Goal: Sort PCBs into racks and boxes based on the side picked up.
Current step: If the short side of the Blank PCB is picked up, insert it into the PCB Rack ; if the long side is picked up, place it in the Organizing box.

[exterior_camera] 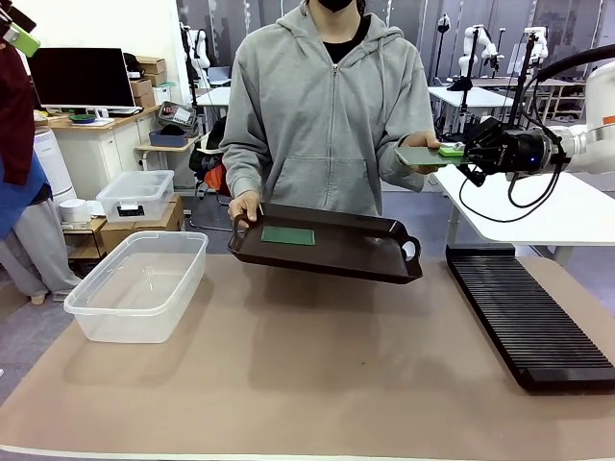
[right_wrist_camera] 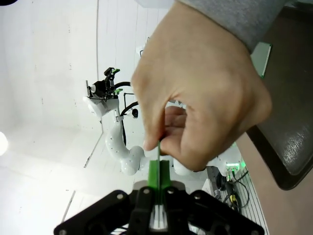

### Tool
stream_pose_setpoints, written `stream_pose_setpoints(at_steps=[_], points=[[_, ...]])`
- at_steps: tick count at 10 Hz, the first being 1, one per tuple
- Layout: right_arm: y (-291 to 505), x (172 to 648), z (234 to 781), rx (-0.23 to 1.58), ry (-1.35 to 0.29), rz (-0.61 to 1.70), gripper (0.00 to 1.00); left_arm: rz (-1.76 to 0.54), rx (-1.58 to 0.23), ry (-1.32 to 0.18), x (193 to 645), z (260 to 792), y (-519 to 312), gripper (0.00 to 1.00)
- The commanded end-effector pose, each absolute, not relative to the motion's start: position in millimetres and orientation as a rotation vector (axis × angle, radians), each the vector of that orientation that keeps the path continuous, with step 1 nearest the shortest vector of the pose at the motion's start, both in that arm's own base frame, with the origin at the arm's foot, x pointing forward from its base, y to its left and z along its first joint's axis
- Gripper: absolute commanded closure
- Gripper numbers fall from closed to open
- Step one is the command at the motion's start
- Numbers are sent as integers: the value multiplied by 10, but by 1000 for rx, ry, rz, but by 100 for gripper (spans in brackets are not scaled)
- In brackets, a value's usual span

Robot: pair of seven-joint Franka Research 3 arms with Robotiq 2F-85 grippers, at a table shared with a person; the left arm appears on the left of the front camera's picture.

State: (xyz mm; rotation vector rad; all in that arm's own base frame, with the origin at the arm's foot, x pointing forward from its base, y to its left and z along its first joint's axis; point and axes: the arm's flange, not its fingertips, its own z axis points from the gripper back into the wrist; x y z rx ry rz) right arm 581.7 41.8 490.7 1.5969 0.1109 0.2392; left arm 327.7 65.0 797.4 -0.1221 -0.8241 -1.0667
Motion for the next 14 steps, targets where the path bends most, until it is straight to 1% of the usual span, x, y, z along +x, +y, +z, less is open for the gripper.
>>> stream_pose_setpoints(at_steps=[1, 9, 10, 14], points=[[421, 5817, 4908, 1598, 108, 244, 100, -1066, -119, -821, 3275, 7964, 653, 0], [421, 5817, 4908, 1598, 108, 244, 100, -1066, -119, -821, 3275, 7964, 653, 0], [418, 5817, 4907, 1597, 111, 239, 98, -1066, -119, -821, 3275, 7964, 653, 0], [419, 5817, 4907, 1597, 111, 239, 98, -1066, -119, -821, 3275, 7964, 653, 0]])
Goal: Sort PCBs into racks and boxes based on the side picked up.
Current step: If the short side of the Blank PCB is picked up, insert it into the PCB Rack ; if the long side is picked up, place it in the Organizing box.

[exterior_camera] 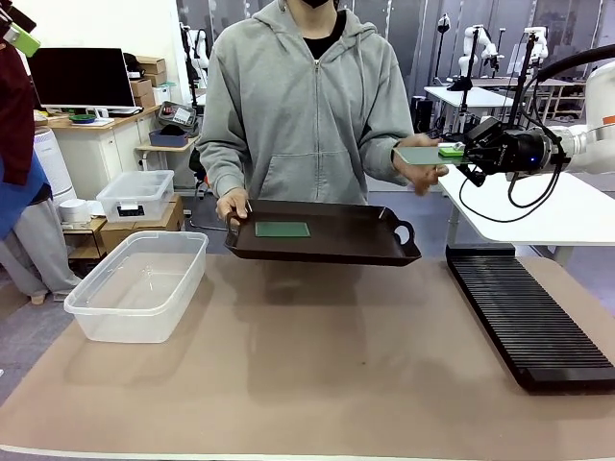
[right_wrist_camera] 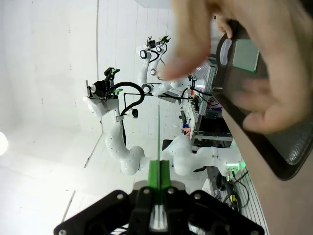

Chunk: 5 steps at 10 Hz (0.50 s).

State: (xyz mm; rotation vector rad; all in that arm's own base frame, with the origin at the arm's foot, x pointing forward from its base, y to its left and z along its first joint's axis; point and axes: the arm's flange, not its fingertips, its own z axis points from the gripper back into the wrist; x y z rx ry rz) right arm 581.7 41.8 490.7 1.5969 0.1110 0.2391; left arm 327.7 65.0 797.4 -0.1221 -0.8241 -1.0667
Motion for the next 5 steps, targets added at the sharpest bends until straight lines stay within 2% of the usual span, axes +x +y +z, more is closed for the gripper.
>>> stream_pose_setpoints(at_steps=[1, 3, 5], points=[[419, 5817, 4907, 1597, 111, 239, 98, -1066, -119, -821, 3275, 7964, 653, 0], [418, 5817, 4907, 1597, 111, 239, 98, -1066, -119, -821, 3275, 7964, 653, 0], [240, 5706, 5085, 1559, -50, 449, 98, -1066, -119, -821, 3275, 7964, 653, 0]])
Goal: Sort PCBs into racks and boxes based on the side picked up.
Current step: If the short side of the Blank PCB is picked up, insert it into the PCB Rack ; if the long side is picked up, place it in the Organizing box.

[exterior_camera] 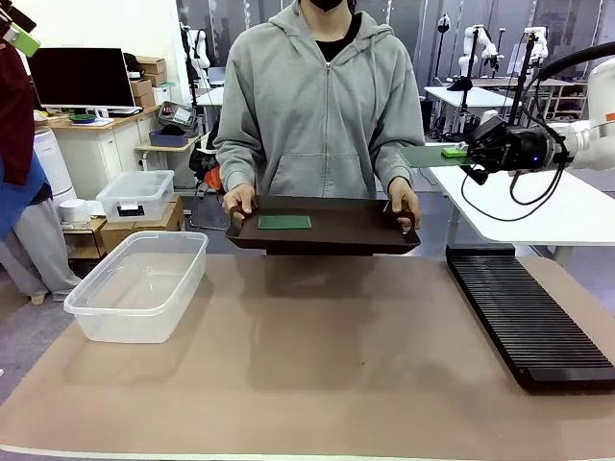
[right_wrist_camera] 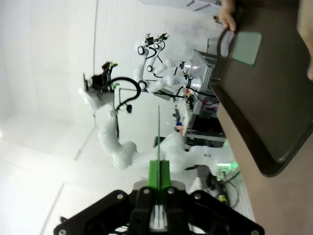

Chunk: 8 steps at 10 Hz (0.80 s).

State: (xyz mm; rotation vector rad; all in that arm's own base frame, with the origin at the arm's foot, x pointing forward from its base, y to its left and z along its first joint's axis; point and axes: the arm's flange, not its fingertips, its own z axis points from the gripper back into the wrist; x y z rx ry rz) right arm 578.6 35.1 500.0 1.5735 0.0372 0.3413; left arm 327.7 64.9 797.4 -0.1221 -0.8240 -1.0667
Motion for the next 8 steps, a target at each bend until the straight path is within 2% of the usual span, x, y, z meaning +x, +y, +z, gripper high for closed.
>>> stream_pose_setpoints(at_steps=[1, 2, 4, 7, 8], points=[[160, 5645, 5169, 1533, -181, 508, 98, -1066, -119, -821, 3275, 7964, 653, 0], [82, 5604, 5269, 1495, -343, 533, 98, -1066, -119, -821, 3275, 7964, 653, 0], [-60, 5484, 5470, 1273, -583, 753, 98, -1066, -119, -821, 3275, 7964, 653, 0], [-220, 5257, 5626, 866, -730, 890, 98, -1066, -119, -821, 3275, 7964, 653, 0], [-332, 5165, 5662, 907, -749, 875, 98, -1066, -119, -821, 3275, 7964, 653, 0]])
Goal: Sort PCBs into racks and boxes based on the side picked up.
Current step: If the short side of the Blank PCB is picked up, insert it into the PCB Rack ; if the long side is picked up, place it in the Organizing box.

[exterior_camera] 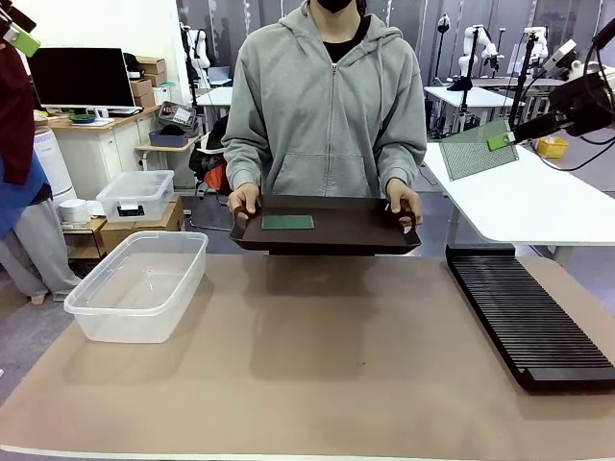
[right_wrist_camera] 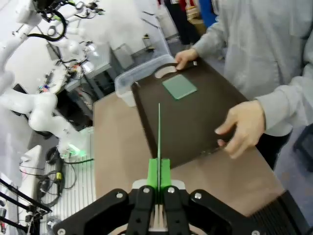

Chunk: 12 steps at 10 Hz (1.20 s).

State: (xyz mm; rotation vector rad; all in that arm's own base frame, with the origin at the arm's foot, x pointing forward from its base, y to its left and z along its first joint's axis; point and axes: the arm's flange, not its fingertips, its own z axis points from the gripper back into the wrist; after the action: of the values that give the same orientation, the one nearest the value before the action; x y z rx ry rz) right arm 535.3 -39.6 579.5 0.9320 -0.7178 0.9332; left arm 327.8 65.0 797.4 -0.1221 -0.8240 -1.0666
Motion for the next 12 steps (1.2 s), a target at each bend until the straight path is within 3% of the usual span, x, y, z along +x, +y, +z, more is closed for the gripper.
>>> stream_pose_setpoints(at_steps=[1, 6, 9, 12], points=[[-329, 5444, 5770, 1012, -679, 934, 98, -1066, -119, -821, 3275, 7964, 653, 0], [-330, 5395, 5705, 983, -681, 949, 98, -1066, -119, -821, 3275, 7964, 653, 0], [-632, 5349, 5373, 922, -727, 1219, 98, -1066, -119, -821, 3275, 7964, 653, 0], [-931, 5467, 5025, 846, -932, 1403, 98, -1066, -119, -821, 3275, 7964, 653, 0]])
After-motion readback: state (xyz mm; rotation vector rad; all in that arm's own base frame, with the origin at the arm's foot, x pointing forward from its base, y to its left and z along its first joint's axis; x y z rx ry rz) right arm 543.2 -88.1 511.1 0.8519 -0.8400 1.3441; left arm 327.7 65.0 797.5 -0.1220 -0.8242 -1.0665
